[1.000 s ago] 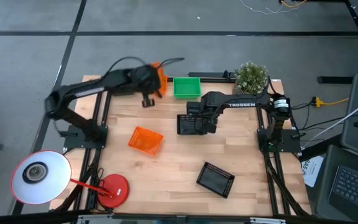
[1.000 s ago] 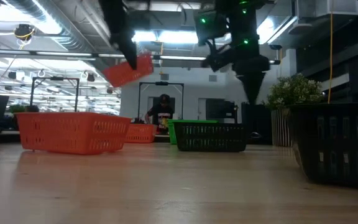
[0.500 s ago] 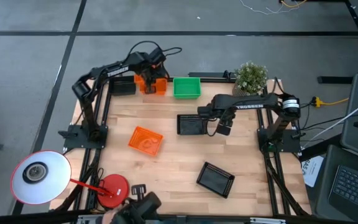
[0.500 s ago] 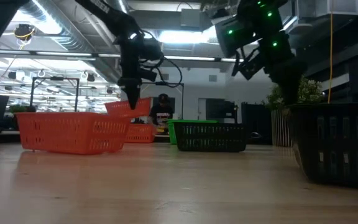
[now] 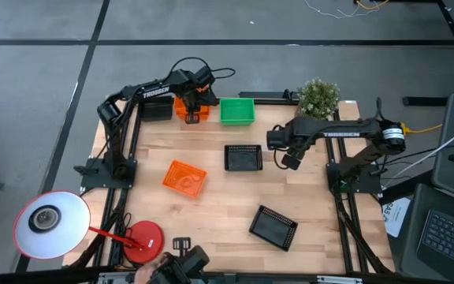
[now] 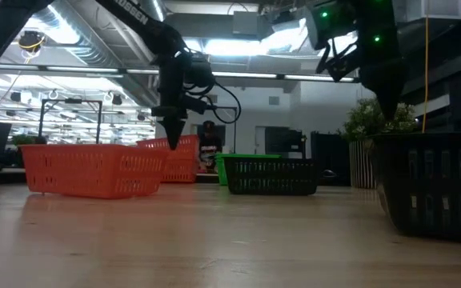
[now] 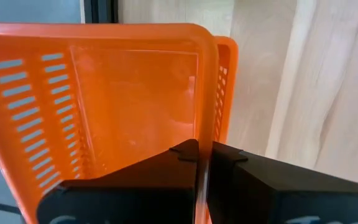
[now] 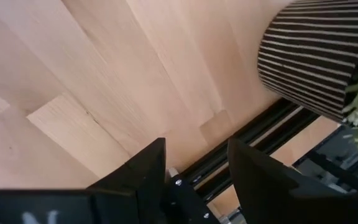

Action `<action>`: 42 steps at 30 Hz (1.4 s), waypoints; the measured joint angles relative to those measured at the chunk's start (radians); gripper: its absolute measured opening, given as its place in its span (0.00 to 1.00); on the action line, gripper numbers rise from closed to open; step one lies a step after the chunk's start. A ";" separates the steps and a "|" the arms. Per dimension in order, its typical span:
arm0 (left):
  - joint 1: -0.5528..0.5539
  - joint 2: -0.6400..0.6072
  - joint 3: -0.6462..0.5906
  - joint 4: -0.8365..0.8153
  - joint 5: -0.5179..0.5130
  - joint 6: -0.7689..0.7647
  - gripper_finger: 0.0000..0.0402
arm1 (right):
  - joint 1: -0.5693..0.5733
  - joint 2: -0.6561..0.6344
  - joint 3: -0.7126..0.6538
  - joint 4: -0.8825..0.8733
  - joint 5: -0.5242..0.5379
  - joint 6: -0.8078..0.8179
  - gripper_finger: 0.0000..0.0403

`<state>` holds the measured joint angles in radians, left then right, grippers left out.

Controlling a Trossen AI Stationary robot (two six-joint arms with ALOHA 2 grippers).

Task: Stack baskets by color
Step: Stack the middle left orange bin on top of the top orange bin, then stack the bottom orange bin on top of the top orange bin

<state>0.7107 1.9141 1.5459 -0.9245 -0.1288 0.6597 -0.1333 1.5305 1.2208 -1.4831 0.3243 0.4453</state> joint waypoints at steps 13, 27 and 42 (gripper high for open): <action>-0.015 0.000 0.000 -0.031 -0.022 -0.020 0.19 | 0.000 -0.044 -0.024 0.000 -0.001 0.047 0.43; -0.128 -0.014 0.208 -0.430 0.167 -0.285 0.21 | 0.001 -0.044 -0.024 -0.019 -0.003 0.044 0.43; -0.359 -0.020 0.049 -0.647 0.351 -0.416 0.20 | 0.001 -0.158 -0.184 -0.034 -0.040 0.071 0.43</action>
<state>0.3515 1.8944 1.5951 -1.5715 0.2224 0.2434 -0.1322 1.3730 1.0371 -1.5174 0.2840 0.5168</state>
